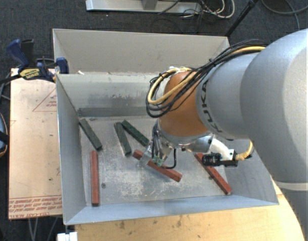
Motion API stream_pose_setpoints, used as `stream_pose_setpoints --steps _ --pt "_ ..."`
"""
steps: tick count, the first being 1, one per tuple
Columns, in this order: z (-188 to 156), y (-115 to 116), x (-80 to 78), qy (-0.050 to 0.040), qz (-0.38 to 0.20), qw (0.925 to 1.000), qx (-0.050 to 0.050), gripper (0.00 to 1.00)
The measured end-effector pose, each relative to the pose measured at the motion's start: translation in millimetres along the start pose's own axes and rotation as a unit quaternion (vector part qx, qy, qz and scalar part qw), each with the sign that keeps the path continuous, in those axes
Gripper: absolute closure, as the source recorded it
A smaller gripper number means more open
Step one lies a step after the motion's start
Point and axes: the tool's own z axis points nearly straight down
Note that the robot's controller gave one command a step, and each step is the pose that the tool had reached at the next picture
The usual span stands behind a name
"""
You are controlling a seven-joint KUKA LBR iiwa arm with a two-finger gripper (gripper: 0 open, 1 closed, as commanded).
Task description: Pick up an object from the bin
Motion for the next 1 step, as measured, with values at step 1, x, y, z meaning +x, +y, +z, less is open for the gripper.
stream_pose_setpoints --steps 1 --pt "9.3 -1.2 1.4 0.0009 0.0 1.0 0.001 1.0"
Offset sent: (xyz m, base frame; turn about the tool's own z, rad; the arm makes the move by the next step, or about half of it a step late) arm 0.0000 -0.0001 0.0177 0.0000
